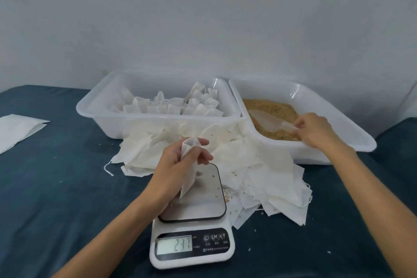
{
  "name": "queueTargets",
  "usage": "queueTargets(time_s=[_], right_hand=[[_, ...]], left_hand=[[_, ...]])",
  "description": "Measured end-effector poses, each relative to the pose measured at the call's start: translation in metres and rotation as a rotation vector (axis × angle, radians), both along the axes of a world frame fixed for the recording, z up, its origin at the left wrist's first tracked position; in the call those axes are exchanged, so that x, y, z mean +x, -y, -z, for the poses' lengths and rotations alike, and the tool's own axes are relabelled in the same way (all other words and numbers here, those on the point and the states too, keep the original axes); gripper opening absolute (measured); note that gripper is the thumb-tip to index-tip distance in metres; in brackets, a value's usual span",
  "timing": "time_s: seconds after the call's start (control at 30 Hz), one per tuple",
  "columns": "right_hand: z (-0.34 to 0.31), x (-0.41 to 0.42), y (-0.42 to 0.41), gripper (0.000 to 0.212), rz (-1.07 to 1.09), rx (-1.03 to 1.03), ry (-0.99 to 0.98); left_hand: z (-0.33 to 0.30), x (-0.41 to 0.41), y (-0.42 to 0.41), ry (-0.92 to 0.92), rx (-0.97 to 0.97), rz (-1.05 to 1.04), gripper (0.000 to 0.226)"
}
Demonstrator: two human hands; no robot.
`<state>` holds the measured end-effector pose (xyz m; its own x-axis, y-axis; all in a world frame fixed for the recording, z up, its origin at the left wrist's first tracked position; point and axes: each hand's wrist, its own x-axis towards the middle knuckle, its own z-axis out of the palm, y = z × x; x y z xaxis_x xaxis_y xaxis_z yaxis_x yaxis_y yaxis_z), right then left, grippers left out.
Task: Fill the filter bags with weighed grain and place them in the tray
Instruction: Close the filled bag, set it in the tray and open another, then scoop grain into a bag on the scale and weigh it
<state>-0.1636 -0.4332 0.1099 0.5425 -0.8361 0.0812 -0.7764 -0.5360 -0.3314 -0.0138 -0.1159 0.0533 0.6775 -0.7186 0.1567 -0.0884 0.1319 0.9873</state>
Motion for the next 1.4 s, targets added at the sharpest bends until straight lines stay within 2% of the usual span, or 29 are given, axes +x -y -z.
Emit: queueTargets(time_s=[0.17,0.27,0.33,0.4,0.47,0.57,0.7,0.83,0.93,1.07,1.13,1.2,1.33,1.4], right_hand=[[-0.003,0.013,0.006,0.022,-0.023,0.017,-0.192],[-0.003,0.013,-0.002,0.029,-0.006,-0.071,-0.158],[-0.002,0.014,-0.017,0.028,-0.067,-0.235,0.104],[0.0,0.021,-0.047,0.017,-0.264,-0.315,0.482],[0.007,0.032,-0.086,0.013,-0.49,-0.238,0.715],[0.028,0.046,-0.129,0.022,-0.642,0.001,0.83],[0.048,0.05,-0.14,0.031,-0.68,0.107,0.839],[0.058,0.048,-0.137,0.039,-0.672,0.055,0.831],[0.062,0.05,-0.138,0.043,-0.666,0.017,0.8],[0.064,0.052,-0.137,0.048,-0.676,-0.013,0.769],[0.064,0.05,-0.138,0.051,-0.67,-0.014,0.758],[0.064,0.049,-0.137,0.052,-0.662,-0.007,0.762],[0.06,0.048,-0.135,0.048,-0.653,0.0,0.782],[0.06,0.048,-0.135,0.047,-0.645,0.008,0.789]], left_hand=[[0.0,0.003,0.0,0.009,-0.023,0.023,0.037],[-0.003,0.006,-0.001,-0.023,-0.056,0.029,0.035],[-0.008,0.008,0.003,-0.039,-0.064,0.012,0.032],[-0.013,0.012,0.01,-0.047,-0.079,-0.017,0.03],[-0.024,0.019,0.016,0.027,-0.05,-0.046,0.029],[-0.046,0.046,0.027,0.231,0.053,-0.13,0.029],[-0.072,0.113,0.057,0.374,0.176,-0.345,0.031],[-0.085,0.193,0.082,0.433,0.249,-0.569,0.029],[-0.082,0.247,0.079,0.504,0.422,-0.669,0.028],[-0.052,0.282,0.064,0.638,0.849,-0.585,0.04],[-0.039,0.282,0.062,0.649,0.96,-0.487,0.024],[-0.041,0.285,0.065,0.691,0.962,-0.442,0.017],[-0.054,0.28,0.073,0.76,0.864,-0.423,0.049],[-0.054,0.272,0.076,0.756,0.912,-0.342,0.05]])
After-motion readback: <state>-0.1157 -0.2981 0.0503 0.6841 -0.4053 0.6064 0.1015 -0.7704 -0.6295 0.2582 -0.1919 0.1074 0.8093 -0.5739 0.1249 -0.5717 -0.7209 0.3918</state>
